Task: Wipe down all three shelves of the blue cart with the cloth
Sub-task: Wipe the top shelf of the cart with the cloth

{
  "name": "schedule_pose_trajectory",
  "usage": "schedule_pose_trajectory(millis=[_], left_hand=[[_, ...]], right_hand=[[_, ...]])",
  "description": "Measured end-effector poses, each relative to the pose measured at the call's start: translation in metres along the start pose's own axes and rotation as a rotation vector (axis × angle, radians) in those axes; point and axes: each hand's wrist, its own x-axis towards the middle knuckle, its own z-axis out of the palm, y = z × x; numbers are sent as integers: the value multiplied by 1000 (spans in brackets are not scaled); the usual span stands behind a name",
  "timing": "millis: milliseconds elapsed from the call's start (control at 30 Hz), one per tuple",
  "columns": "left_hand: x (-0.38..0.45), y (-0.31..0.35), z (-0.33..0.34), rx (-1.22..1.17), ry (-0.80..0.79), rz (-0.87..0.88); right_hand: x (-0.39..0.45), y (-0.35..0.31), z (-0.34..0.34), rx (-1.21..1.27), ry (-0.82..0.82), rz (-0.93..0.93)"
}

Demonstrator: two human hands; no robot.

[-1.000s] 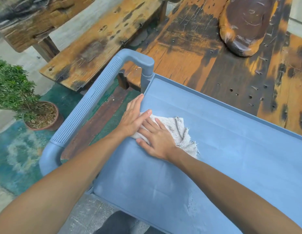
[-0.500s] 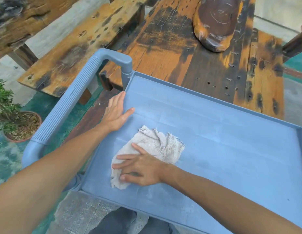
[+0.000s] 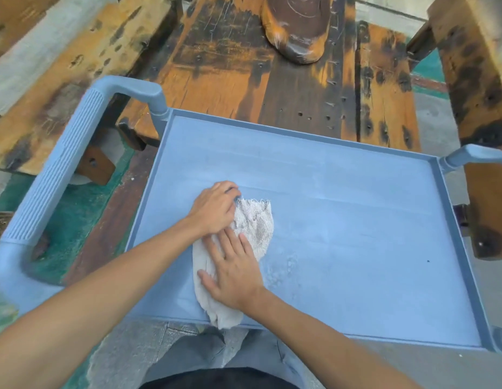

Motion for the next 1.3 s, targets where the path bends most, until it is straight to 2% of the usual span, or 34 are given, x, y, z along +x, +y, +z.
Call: schedule_pose_trajectory(millis=[133, 333, 400, 533, 733, 867, 1067, 1167, 1300], left_hand=[[6, 21, 5, -35, 35, -254], [36, 73, 17, 167, -100, -489], [44, 88, 22, 194, -85, -436], [62, 127, 40, 142, -52, -154], [88, 173, 65, 83, -72, 5], [103, 201, 80, 102, -29, -75], [102, 213, 95, 117, 76, -208], [100, 216, 99, 127, 89, -210], [98, 216, 97, 95, 104, -213]], right_hand=[[-3, 25, 10, -57, 13, -54], [-36, 110, -4, -112, 34, -52], [-48, 142, -12, -112, 61, -28], [-69, 209, -33, -130, 88, 51], [-105, 302, -63, -141, 77, 267], [-132, 357, -78, -123, 62, 425], [-173, 405, -99, -195, 50, 684], [-202, 411, -104, -254, 42, 718], [-216, 388, -100, -301, -36, 801]])
